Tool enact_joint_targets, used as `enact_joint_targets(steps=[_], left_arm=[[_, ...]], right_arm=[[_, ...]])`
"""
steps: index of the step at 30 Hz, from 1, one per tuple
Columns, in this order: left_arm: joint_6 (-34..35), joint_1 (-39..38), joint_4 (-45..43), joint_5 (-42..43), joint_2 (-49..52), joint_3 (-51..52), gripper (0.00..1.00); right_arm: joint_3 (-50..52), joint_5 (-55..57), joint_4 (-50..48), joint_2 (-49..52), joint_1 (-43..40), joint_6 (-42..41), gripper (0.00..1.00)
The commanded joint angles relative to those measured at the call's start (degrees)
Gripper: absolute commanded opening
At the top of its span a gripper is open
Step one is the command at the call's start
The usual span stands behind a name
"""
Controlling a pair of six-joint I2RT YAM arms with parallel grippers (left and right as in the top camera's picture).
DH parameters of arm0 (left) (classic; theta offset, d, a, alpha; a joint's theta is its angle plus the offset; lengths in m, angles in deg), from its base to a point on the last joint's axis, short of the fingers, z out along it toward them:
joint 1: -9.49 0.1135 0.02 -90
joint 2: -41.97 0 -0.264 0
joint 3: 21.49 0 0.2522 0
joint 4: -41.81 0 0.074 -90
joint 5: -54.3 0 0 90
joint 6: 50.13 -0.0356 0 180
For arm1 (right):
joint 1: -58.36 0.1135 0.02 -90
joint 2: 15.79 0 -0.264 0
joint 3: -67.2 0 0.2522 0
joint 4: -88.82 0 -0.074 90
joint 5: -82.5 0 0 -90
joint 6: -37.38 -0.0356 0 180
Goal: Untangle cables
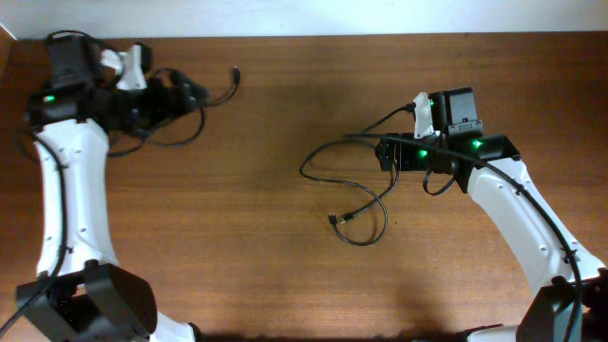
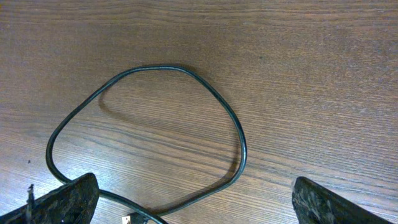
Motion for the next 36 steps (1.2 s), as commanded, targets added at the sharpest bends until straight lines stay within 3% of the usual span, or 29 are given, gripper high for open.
enact_joint_targets(steps=[1, 4, 7, 10, 15, 18, 25, 31, 35, 36], left_arm=[[5.25, -6.29, 2.67, -5.09, -1.40, -0.42, 0.99], [21.27, -11.72, 6.12, -17.31, -1.38, 1.27, 0.99], [27.80, -16.09, 5.81, -17.66, -1.38, 4.33, 0.99], [29.59, -20.37, 1.51, -17.64, -1.38, 8.92, 0.99], [47.69, -25.86, -4.92, -17.62, -1.29, 18.91, 0.99], [53.66, -28.96, -11.08, -17.40, -1.27, 23.74, 0.99], [54.99, -36.74, -31.47, -18.08, -1.05, 32.33, 0.99], [62.51, -39.17, -32.96, -23.21, 0.59, 34.73, 0.99], [62.49, -40.52, -37.68, -23.19, 4.57, 34.73, 0.84], [62.49, -40.63, -38.69, -23.19, 5.38, 34.73, 0.72]], right_arm=[[0.24, 0.33, -0.13, 0.24, 0.17, 0.42, 0.98], [0.24, 0.33, -0.15, 0.24, 0.17, 0.42, 0.98], [0.24, 0.33, -0.13, 0.24, 0.17, 0.42, 0.99], [0.24, 0.33, -0.15, 0.24, 0.17, 0.42, 0.98], [0.24, 0.33, -0.15, 0.24, 0.17, 0.42, 0.99], [0.24, 0.33, -0.15, 0.24, 0.17, 0.42, 0.99], [0.24, 0.33, -0.13, 0.24, 0.17, 0.42, 0.98], [0.24, 0.33, -0.13, 0.24, 0.17, 0.42, 0.99], [0.24, 0.33, -0.13, 0.24, 0.17, 0.42, 0.98], [0.24, 0.33, -0.13, 0.24, 0.17, 0.42, 0.98]])
